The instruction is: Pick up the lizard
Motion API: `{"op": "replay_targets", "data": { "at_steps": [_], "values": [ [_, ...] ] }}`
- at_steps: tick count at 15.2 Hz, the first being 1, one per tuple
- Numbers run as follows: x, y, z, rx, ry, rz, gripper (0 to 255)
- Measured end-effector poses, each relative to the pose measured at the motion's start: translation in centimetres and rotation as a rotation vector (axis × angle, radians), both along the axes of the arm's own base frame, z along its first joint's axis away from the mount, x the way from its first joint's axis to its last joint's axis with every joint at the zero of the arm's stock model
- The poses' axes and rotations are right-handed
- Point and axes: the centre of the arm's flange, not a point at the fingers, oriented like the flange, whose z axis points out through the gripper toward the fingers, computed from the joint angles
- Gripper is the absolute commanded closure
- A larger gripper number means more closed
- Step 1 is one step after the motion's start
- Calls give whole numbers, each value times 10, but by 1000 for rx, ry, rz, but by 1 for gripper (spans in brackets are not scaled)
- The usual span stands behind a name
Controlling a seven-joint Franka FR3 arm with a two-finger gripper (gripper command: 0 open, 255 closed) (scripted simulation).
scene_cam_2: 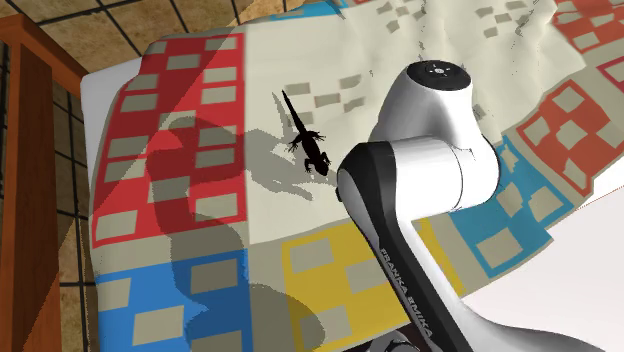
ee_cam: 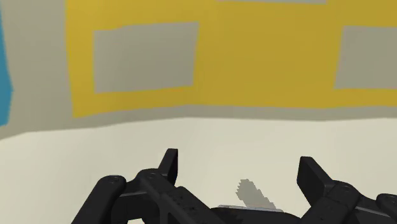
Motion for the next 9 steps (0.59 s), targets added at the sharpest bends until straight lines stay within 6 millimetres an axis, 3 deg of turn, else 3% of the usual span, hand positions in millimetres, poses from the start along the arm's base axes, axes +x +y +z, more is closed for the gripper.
{"op": "replay_targets", "data": {
  "at_steps": [9],
  "values": [
    [101,75,7,-24,-16,58,0]
  ]
}}
